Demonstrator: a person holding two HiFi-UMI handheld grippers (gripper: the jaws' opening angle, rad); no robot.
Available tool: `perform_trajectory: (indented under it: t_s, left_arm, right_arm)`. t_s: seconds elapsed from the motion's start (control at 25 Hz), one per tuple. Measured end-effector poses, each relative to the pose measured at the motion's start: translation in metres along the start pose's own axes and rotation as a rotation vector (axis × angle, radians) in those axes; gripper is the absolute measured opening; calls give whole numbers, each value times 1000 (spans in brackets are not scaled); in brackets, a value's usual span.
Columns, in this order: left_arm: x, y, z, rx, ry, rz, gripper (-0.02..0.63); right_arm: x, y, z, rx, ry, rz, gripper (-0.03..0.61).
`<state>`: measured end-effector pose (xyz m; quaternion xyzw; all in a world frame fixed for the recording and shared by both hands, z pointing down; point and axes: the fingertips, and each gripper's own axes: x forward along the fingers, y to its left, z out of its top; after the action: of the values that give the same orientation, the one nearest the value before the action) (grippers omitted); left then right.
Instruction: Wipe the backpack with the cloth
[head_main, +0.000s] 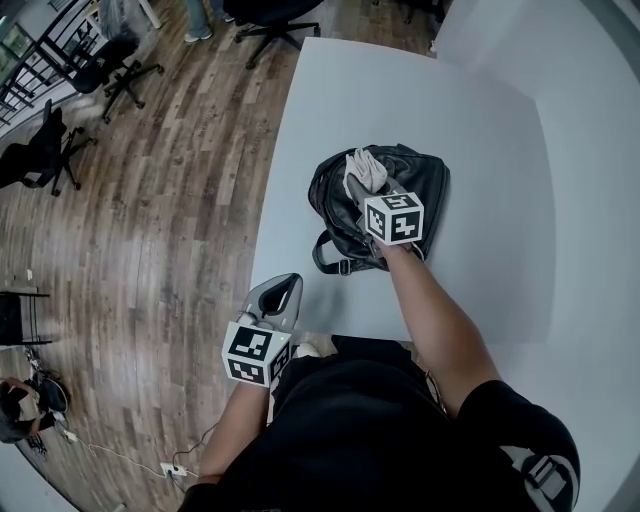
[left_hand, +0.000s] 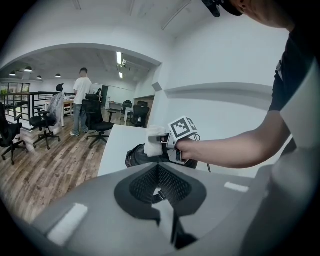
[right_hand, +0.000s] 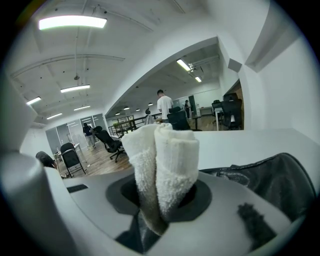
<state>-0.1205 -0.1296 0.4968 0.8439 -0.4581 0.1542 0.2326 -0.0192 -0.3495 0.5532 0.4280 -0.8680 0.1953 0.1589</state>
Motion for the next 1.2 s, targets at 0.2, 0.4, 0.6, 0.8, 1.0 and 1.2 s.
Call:
perform_trajectory:
  t_s: [0.2,0.4,0.6,0.8,1.0,1.2]
  left_arm:
    - [5,-9,1,17,0,-34,6]
    - [9,-15,1,37,3,-65,6]
    - [11,-23,5,44,1,-93,6]
    - [13,-28,5,55,2,-114,6]
    - [13,-33,6,59,4,-130,6]
    - [16,-39,7,79,8,-149,6]
  right_arm:
    - [-16,-13,4,1,-10,-37,101]
    - [-32,-24,7,3,-23,-72,101]
    - [-50,-31,16,10,-46,-100,101]
    - [-67,-37,24,12,-74,-120,101]
    - [-86,-45,36,19,-105,-149,101]
    - [-106,-57,42,26,-130,-184,101]
